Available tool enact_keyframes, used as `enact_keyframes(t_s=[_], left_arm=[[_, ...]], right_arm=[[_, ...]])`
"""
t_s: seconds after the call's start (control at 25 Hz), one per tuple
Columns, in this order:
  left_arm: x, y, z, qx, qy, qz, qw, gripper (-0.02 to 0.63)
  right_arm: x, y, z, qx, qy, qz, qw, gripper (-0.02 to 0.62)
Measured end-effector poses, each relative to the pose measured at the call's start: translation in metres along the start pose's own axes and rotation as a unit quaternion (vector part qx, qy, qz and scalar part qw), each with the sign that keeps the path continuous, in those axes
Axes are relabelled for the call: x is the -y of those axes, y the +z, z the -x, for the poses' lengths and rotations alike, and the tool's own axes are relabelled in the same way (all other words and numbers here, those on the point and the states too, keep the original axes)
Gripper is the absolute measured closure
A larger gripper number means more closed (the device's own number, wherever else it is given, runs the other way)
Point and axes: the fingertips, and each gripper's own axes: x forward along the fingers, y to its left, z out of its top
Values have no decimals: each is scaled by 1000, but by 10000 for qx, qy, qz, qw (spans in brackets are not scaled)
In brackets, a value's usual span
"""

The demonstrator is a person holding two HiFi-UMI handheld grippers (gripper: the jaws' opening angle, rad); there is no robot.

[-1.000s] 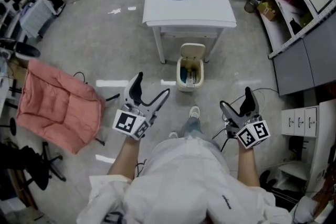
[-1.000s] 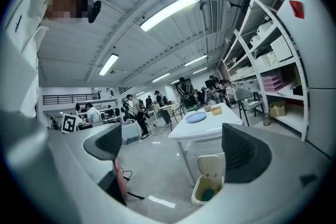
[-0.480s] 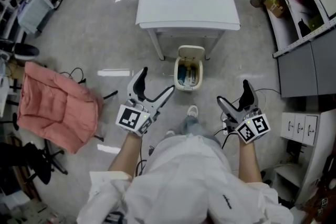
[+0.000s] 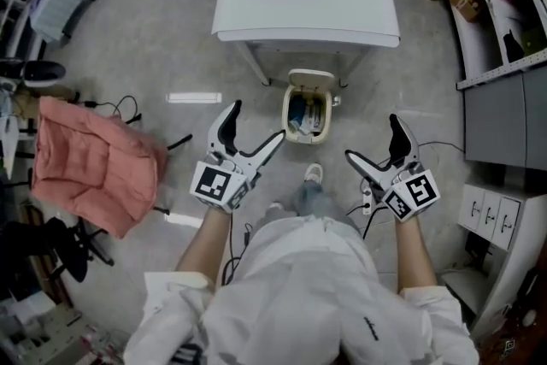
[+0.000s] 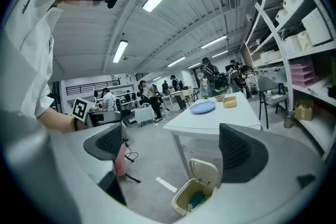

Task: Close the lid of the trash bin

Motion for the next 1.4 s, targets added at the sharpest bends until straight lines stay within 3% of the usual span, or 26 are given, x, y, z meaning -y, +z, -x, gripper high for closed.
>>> enact_keyframes(t_s=[0.24, 0.68, 1.04, 1.4], left_arm=[[-5, -18, -33, -350, 279, 61, 9990, 153], [-37, -61, -78, -274, 103, 8, 9996, 154], [-94, -132, -123, -394, -129, 40, 9991, 154], [-119, -218, -165, -470, -253, 18, 9986, 155]], right_arm=[[36, -9, -22, -93, 158, 1, 9998, 11], [72, -53, -87, -354, 240, 115, 9990, 11], [104, -119, -147, -483, -139, 50, 9987, 12], [153, -193, -189, -556, -400, 129, 9976, 12]])
